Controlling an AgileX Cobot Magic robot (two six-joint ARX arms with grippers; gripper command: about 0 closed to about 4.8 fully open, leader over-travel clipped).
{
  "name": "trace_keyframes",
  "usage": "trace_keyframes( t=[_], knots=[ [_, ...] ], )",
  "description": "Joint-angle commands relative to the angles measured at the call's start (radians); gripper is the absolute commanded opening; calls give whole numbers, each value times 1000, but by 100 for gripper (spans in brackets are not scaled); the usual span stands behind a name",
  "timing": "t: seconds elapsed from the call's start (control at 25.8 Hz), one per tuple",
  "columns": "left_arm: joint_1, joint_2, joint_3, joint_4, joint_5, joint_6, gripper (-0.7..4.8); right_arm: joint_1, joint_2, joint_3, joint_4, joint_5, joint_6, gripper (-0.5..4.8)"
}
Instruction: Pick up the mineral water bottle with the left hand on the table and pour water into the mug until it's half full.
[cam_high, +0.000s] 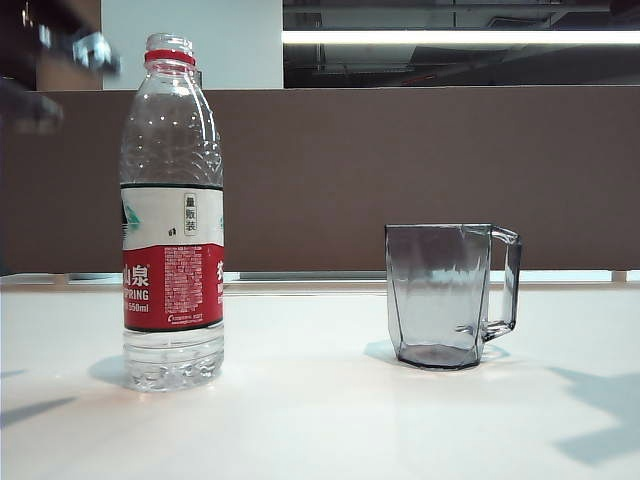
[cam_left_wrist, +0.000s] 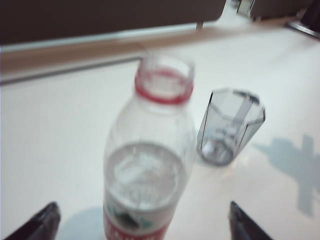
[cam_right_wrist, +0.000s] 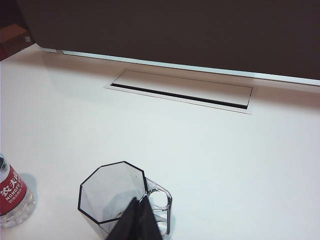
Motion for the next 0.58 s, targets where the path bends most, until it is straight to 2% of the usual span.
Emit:
trace_keyframes(
  t=[0.04,0.27,0.47,0.58],
  knots=[
    [-1,29,-37,61,5,6,479,1,0,4,15,4,-4,-5],
    [0,134,-67,211,0,8,479,1,0,4,13,4,-4,-5],
    [-1,309,-67,409,43,5,479,1,0,4,10,4,-4,-5],
    [0,386,-67,472,44,5,479,1,0,4,10,3,-4,-5]
  ],
)
